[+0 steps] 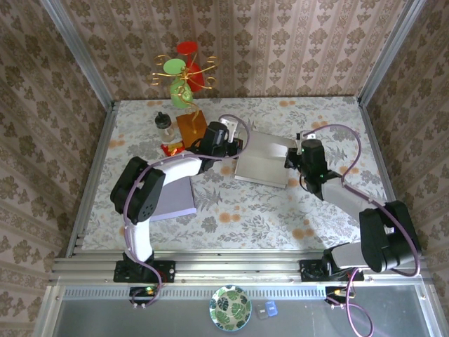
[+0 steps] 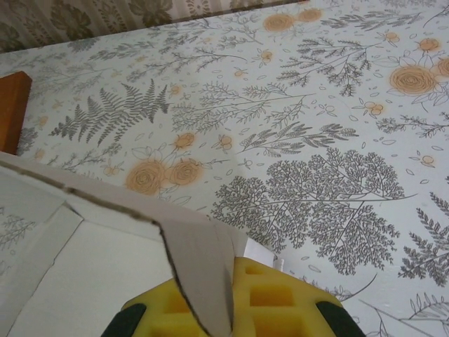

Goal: Fold the paper box

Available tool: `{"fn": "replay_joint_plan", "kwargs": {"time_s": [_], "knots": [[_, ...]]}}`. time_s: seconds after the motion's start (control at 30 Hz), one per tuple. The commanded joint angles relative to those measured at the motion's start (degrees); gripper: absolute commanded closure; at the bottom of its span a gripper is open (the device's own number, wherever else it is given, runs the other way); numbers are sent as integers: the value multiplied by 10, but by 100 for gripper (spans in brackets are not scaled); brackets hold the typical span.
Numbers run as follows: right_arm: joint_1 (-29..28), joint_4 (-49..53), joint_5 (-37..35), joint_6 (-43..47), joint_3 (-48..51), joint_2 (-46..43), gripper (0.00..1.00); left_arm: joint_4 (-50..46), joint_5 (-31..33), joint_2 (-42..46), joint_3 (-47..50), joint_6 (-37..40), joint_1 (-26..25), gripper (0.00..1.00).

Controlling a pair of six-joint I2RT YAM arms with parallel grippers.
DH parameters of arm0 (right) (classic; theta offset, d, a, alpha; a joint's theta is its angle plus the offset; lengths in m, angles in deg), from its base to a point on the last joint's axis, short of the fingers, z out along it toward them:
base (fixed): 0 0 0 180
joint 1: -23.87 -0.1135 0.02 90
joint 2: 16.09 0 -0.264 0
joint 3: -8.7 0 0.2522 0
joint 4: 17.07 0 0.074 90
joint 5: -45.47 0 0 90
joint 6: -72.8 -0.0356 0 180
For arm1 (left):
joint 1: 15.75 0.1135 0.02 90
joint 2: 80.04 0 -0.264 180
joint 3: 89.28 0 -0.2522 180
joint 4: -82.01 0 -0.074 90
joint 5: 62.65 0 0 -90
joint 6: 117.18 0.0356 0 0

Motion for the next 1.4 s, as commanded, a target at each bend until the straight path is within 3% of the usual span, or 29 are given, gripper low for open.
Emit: {"fn": "replay_joint_plan", "kwargs": {"time_s": [0.0,0.37,0.47,0.67,0.87,0.93,1.13,1.37], "knots": [[-19,-97,0,-9,29,-28,100,49,-55,17,36,-24,-12,100],[-62,-76,-60,-4,89,-62,100,92,-44,31,111,-40,-28,100],[-78,-45,-90,-4,91,-77,92,104,-34,38,132,-47,-30,100],[-110,18,-114,-14,89,-108,87,116,-13,49,157,-47,-34,100],[-121,60,-128,-10,87,-136,93,105,-2,83,161,-63,-37,100],[-121,65,-128,11,80,-136,94,58,10,119,151,-64,-42,94],[-119,66,-104,50,55,-116,100,-99,36,235,138,-12,-41,56],[-101,140,-6,197,0,-105,100,-264,-49,227,25,69,71,50]]}}
